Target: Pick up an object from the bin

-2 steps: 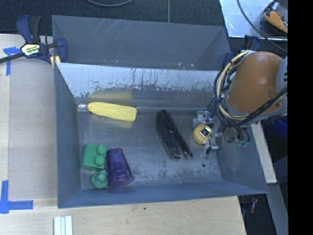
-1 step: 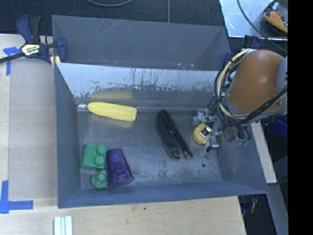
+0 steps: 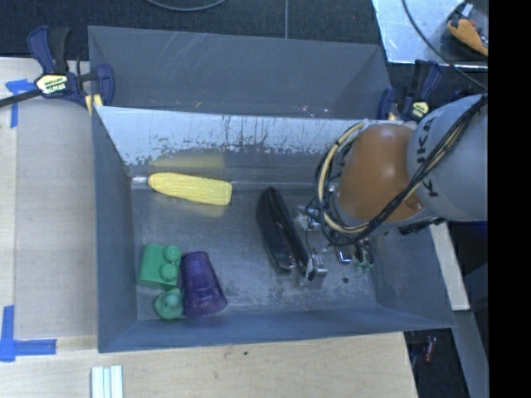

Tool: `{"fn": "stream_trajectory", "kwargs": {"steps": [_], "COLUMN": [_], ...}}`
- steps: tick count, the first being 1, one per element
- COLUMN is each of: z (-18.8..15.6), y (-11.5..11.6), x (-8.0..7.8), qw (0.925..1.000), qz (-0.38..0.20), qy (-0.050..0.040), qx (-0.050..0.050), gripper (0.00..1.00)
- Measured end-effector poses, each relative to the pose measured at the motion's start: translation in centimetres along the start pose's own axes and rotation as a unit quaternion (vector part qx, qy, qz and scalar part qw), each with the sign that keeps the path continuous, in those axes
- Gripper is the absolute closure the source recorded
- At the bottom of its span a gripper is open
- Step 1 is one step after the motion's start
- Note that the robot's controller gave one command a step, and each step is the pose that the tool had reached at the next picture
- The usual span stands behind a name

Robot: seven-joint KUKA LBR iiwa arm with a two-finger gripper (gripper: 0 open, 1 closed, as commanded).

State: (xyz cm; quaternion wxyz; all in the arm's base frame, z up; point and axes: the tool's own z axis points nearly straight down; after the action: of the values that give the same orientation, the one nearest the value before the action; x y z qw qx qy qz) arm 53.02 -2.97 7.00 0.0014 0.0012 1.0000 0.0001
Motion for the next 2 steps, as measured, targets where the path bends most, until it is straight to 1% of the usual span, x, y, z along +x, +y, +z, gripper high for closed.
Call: {"fn": "stream_trajectory", "kwargs": {"steps": [1, 2], "z": [-3.0, -3.0], "y": [-1.6, 1.8], "x": [1.2, 0.3], "qw": [1.0, 0.9914], "qz": [0.006, 0.131], "qy": [-0.0044, -0.0014], "qx": [0.002, 0.0], "gripper": [0.0, 0.0]}}
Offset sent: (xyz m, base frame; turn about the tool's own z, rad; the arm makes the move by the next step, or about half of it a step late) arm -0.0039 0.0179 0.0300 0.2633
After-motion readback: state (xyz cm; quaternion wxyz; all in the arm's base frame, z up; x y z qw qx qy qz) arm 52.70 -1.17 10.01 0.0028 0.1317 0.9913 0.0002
